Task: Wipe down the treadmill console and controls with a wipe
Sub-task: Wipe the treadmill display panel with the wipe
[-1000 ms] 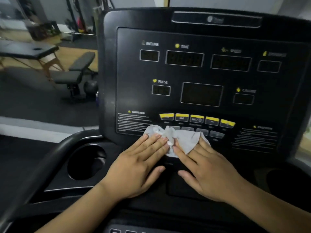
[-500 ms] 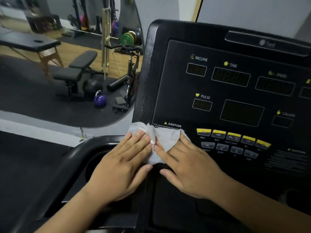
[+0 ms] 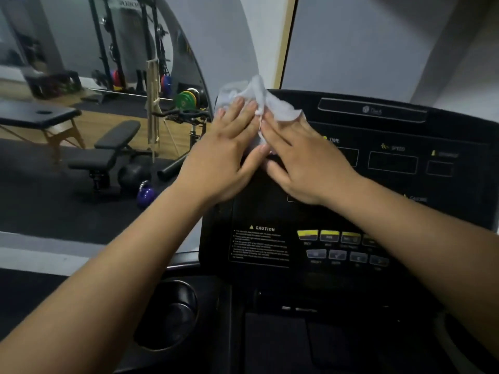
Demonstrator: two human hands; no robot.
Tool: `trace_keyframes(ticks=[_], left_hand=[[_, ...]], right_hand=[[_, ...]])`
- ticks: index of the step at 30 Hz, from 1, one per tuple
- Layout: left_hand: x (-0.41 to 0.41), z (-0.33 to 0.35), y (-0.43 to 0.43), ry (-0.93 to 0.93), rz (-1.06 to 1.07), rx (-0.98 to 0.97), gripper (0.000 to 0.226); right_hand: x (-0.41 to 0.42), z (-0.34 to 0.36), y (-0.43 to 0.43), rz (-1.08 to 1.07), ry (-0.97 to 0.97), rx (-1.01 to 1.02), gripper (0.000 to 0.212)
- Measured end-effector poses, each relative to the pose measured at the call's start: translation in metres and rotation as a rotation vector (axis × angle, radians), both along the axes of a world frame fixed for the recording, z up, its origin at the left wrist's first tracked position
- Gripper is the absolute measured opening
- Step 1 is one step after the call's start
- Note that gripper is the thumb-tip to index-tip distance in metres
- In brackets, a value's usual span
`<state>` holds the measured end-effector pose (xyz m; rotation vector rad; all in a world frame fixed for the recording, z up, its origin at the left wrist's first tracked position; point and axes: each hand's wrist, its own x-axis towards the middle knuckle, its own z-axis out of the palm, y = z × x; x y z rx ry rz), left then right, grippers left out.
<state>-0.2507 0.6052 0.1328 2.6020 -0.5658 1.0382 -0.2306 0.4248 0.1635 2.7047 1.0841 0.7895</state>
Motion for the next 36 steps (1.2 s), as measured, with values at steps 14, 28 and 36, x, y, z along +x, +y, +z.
trace_keyframes(ticks=[14, 28, 36], left_hand=[[-0.112, -0.141, -0.024, 0.172, -0.108, 0.344, 0.060], [0.000, -0.009, -0.104, 0.050, 0.109, 0.210, 0.074], [-0.106, -0.135, -0.115, 0.243, -0.163, 0.529, 0.069]], right_hand=[[-0.099, -0.149, -0.088, 0.152, 0.203, -0.190, 0.065], [-0.005, -0.020, -0.113, -0.078, 0.002, 0.084, 0.066], [-0.106, -0.161, -0.187, 0.096, 0.208, -0.135, 0.066]])
